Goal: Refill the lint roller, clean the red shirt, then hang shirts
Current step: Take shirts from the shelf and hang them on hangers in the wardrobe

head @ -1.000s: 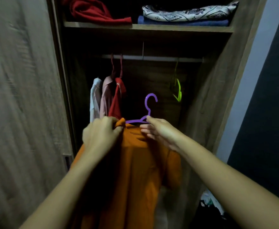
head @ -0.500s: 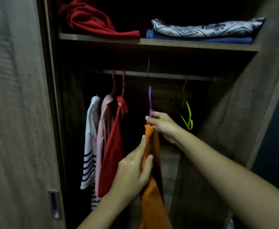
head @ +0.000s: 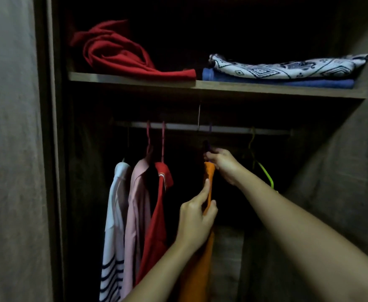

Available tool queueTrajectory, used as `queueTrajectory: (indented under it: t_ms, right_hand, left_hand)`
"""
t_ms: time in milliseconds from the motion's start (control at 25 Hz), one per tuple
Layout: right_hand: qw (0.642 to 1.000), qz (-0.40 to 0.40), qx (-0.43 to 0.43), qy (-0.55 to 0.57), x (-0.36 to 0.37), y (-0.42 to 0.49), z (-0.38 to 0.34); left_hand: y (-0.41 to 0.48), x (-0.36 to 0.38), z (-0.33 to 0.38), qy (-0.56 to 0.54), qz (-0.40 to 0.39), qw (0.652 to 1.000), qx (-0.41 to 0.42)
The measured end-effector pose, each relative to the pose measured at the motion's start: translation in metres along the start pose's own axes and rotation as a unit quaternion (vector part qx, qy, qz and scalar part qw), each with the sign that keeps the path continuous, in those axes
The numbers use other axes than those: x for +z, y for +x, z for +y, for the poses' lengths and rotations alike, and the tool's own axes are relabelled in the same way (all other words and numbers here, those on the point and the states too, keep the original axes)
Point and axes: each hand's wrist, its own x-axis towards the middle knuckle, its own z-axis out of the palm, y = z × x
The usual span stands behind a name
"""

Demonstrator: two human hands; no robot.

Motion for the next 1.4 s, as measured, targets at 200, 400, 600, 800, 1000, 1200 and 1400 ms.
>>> queueTrajectory:
  t_ms: [200, 400, 600, 800, 1000, 1200, 1400]
  right_hand:
    - [0.995, 0.042, 0.036, -0.082, -0.004, 0.029, 0.006]
    - [0.980, 0.000, 0.021, -0.196, -0.013, 0.038, 0.011]
    - [0.916, -0.003, -0.034, -0.399, -0.018, 0.028, 0.009]
    - [0.691, 0.085, -0.481, -0.533, -0.031, -0.008, -0.032]
    - [0.495, 0.163, -0.678, -0.518, -0.025, -0.031, -0.107]
    - [0.474, 0.199, -0.551, -0.657, -0.037, -0.006, -0.163]
    - [0.557, 0.139, -0.467, -0.672, -0.047, -0.001, -0.157]
  left_hand:
    - [0.023, 0.011, -0.006, -0.003, -0.016, 1.000, -0.017]
    - [0.028, 0.022, -0.007, -0.014, -0.036, 0.998, -0.051]
    - [0.027, 0.016, -0.002, 0.048, -0.051, 0.996, -0.056]
    - [0.047, -0.041, 0.028, 0.073, 0.089, 0.986, 0.124]
    - [0.128, -0.130, 0.117, 0.207, 0.215, 0.854, 0.426]
    - [0.247, -0.199, 0.154, 0.550, 0.125, 0.810, 0.160]
    - [0.254, -0.214, 0.111, 0.557, -0.013, 0.827, -0.080]
